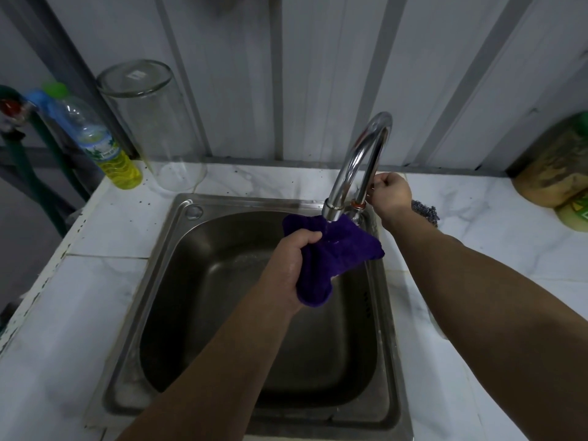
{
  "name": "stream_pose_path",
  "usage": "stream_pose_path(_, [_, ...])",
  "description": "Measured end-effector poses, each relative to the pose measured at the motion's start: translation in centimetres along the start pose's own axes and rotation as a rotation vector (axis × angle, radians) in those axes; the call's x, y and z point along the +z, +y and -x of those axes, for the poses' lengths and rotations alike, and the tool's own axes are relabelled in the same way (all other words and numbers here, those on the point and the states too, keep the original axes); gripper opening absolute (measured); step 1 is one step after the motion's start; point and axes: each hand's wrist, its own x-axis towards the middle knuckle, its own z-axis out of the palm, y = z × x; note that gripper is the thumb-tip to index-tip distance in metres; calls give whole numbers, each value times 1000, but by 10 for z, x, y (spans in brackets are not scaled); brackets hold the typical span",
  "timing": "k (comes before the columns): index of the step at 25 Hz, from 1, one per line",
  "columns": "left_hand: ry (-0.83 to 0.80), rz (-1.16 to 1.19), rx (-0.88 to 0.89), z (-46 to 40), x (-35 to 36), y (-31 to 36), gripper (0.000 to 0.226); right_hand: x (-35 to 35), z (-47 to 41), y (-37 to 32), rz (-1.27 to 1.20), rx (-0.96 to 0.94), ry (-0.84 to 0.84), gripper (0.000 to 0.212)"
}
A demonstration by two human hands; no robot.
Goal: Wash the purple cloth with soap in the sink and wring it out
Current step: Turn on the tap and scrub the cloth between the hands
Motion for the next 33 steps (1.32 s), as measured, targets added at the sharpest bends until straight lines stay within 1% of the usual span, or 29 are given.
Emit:
stream_pose_path(2, [-6, -3, -10, 1, 0, -1, 36, -1, 0, 1, 71, -42, 11, 23])
stream_pose_path(4, [-6, -14, -8, 1, -1, -1, 31, -3, 1, -1, 234, -129, 14, 24])
stream_pose_path(6, [-4, -18, -3, 3, -3, -2, 28, -3, 2, -7, 416, -259, -6, 26])
stream_pose_path(8, [-1, -18, -5, 4, -4, -1, 28, -1, 2, -16, 520, -324, -60, 27])
stream_pose_path(10, [4, -18, -10, 5, -6, -1, 31, -2, -3, -20, 499, -287, -146, 27])
stream_pose_path(12, [13, -15, -13, 6, -7, -2, 31, -4, -4, -20, 350, -208, -227, 28])
stream_pose_path(15, [-4, -2, -6, 9, -5, -3, 31, -8, 7, -17, 157, -110, -243, 34])
stream_pose_path(16, [-10, 3, 0, 10, -4, -3, 31, -9, 13, -16, 151, -79, -212, 39])
stream_pose_path(17, [-14, 6, 10, 11, -4, -3, 29, -11, 21, -17, 189, -56, -141, 43])
stream_pose_path(18, [-13, 9, 14, 13, -3, -3, 25, -13, 29, -17, 250, -41, -40, 42])
stream_pose_path(19, [-8, 7, 11, 14, -4, -3, 21, -16, 44, -20, 294, -30, 34, 35])
stream_pose_path(20, [-2, -5, 9, 17, -3, -2, 18, -20, 61, -23, 293, -5, 23, 29])
stream_pose_path(21, [-1, -18, 9, 19, -4, -3, 17, -25, 82, -27, 260, 41, -68, 35])
stream_pose_path(23, [-28, -31, 12, 25, -6, -4, 23, -34, 126, -34, 181, 225, -396, 55])
stream_pose_path(24, [-53, -33, 6, 26, -7, -4, 28, -37, 147, -36, 145, 316, -560, 61])
stream_pose_path(25, [-62, -42, 0, 25, -9, -6, 31, -37, 163, -35, 80, 371, -655, 61])
stream_pose_path(26, [-57, -53, -14, 25, -11, -6, 32, -35, 173, -31, 2, 383, -655, 56])
stream_pose_path(27, [-47, -74, -33, 26, -15, -8, 31, -31, 178, -24, -63, 342, -583, 48])
stream_pose_path(28, [-14, -120, -59, 28, -18, -10, 30, -27, 181, -17, -124, 261, -475, 38])
stream_pose_path(30, [79, -268, -89, 29, -26, -15, 29, -21, 186, -9, -184, 56, -279, 17])
stream_pose_path(31, [154, -323, -101, 26, -29, -18, 30, -21, 191, -7, -173, -58, -224, 12])
stream_pose_path(32, [201, -312, -120, 27, -31, -19, 30, -22, 199, -6, -110, -191, -196, 13])
stream_pose_path(33, [206, -221, -128, 24, -30, -23, 31, -23, 209, -3, -11, -318, -191, 14])
